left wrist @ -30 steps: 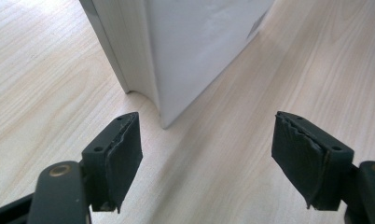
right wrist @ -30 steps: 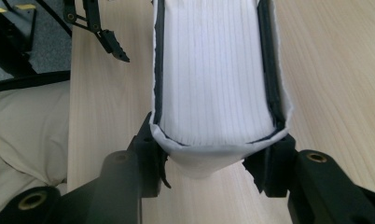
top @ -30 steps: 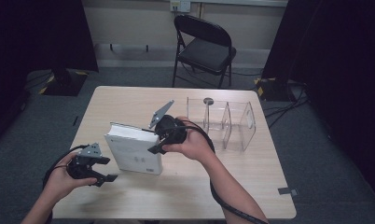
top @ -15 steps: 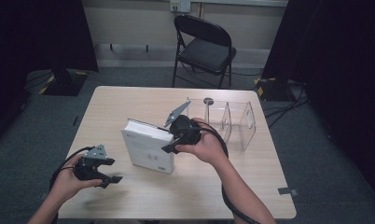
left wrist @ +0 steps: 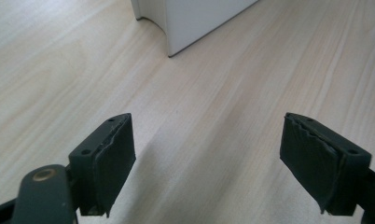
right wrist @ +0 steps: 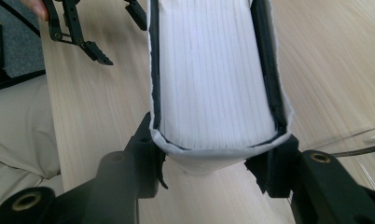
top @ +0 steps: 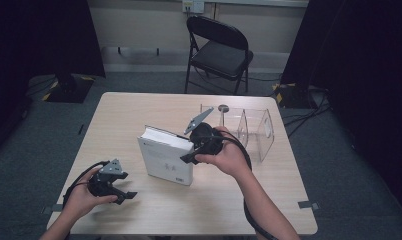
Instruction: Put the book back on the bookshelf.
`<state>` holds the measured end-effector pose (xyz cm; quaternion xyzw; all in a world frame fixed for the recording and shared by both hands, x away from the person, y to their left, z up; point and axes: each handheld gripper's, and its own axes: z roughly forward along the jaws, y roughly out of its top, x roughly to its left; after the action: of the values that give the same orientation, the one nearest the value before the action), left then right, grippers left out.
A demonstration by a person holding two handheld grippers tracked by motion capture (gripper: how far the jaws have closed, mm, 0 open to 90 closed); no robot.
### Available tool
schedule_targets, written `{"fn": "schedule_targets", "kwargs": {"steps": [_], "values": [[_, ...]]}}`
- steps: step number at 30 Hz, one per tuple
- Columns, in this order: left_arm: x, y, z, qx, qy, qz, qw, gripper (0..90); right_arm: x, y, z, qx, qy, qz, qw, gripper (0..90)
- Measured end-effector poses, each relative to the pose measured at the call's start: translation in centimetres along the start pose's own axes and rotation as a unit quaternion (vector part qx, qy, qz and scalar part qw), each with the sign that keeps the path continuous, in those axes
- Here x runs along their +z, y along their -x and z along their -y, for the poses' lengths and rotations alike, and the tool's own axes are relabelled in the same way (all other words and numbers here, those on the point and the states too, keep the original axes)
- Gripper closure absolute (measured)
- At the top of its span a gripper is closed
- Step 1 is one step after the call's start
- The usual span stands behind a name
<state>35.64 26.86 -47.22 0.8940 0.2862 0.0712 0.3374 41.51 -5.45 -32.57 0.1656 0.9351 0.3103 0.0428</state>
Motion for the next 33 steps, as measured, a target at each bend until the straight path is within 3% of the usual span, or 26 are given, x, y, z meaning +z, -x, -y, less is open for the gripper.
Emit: {"fn": "schedule_targets", "kwargs": {"steps": [8, 10, 15, 16, 18, 20, 23, 29, 31, 33], "values": [[1.0, 0.1, 0.4, 0.012, 0.012, -0.010, 0.9998, 18.0, 0.0, -0.2, -0.8, 0.005, -0.024, 0.005, 0.9997, 47.0], [1.2, 0.1, 0.5, 0.012, 0.014, -0.024, 0.9995, 17.9, -0.1, -0.3, -1.1, -0.001, -0.020, 0.008, 0.9998, 45.8], [1.8, 0.1, 0.9, 0.010, 0.013, -0.014, 0.9998, 17.6, -0.3, -0.4, -1.9, 0.004, -0.014, 0.009, 0.9999, 44.0], [1.9, 0.1, 1.0, 0.008, 0.022, -0.017, 0.9996, 17.1, -0.3, -0.5, -2.0, 0.005, -0.017, 0.008, 0.9998, 43.4], [1.9, 0.1, 0.9, 0.014, 0.016, -0.016, 0.9996, 16.7, -0.2, -0.2, -2.3, 0.020, -0.022, 0.003, 0.9995, 41.7], [2.0, 0.2, 1.0, 0.011, 0.022, -0.015, 0.9996, 15.7, -0.1, -0.1, -2.6, 0.017, -0.020, -0.001, 0.9997, 41.4], [2.0, 0.2, 1.0, 0.025, 0.023, -0.023, 0.9992, 15.3, 0.1, -0.1, -2.9, 0.022, -0.026, -0.002, 0.9994, 41.2], [2.2, 0.1, 1.5, 0.037, 0.038, -0.003, 0.9986, 8.5, 0.8, -0.2, -4.0, 0.004, -0.040, 0.003, 0.9992, 40.9], [2.3, 0.2, 1.6, 0.038, 0.040, -0.001, 0.9985, 6.5, 1.0, -0.4, -4.3, 0.008, -0.042, 0.003, 0.9991, 41.3], [2.4, 0.3, 1.7, 0.043, 0.040, 0.000, 0.9983, 3.9, 1.1, -0.4, -4.5, 0.008, -0.044, -0.003, 0.9990, 46.1]]}}
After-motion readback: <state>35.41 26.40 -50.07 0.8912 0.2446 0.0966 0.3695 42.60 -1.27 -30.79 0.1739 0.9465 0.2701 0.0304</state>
